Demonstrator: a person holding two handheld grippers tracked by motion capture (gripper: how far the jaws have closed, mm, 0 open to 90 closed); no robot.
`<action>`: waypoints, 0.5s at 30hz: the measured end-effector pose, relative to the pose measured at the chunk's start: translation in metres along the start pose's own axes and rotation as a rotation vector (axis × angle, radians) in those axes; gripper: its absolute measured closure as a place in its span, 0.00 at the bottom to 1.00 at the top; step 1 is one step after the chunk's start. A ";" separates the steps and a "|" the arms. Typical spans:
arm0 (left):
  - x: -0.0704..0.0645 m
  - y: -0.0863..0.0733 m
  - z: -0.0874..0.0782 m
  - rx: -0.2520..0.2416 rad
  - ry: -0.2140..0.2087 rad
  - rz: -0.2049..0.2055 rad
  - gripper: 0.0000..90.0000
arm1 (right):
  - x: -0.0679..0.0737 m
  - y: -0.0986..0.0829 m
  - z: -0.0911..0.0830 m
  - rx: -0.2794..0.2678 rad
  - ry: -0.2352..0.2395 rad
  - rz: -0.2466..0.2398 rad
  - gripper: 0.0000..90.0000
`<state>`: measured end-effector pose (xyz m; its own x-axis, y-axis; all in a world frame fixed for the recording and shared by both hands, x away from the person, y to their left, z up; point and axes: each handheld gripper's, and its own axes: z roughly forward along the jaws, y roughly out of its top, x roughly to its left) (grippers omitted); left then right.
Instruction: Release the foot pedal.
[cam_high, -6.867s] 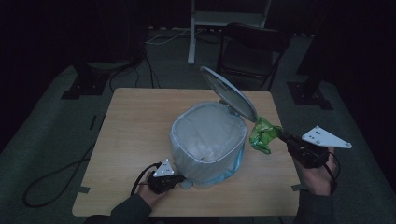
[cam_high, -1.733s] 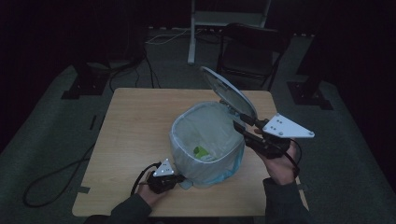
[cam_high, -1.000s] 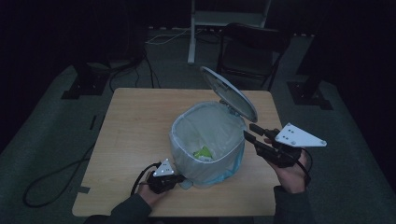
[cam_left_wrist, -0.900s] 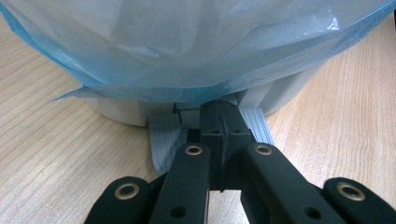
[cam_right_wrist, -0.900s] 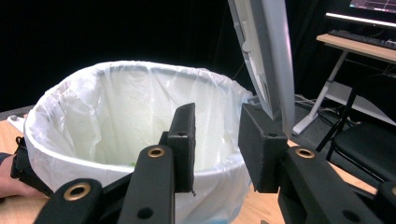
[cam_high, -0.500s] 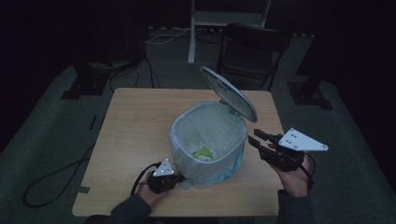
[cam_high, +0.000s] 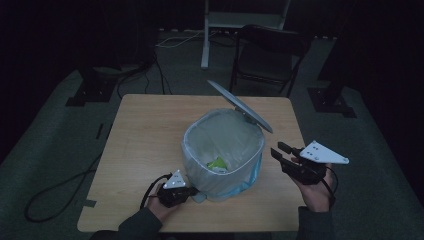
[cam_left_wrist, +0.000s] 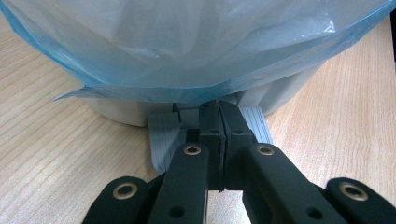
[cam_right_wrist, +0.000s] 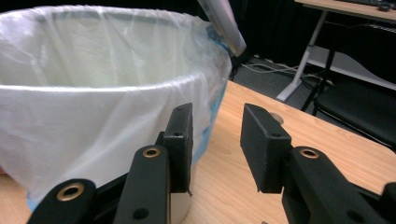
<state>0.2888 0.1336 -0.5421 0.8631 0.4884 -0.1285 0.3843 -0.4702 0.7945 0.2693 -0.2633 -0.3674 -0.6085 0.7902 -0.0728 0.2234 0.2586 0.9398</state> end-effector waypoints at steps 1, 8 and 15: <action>0.000 0.000 0.000 0.000 0.000 0.000 0.99 | 0.000 -0.001 0.001 0.004 -0.007 0.001 0.70; 0.000 0.000 0.000 -0.001 0.002 0.003 0.99 | -0.004 -0.009 0.008 0.031 -0.045 0.011 0.70; 0.000 0.000 -0.001 -0.012 -0.004 -0.003 0.99 | -0.009 -0.018 0.020 0.064 -0.111 0.011 0.69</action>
<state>0.2887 0.1346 -0.5416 0.8634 0.4865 -0.1332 0.3829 -0.4602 0.8010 0.2863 -0.2639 -0.3908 -0.5188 0.8487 -0.1023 0.2800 0.2818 0.9177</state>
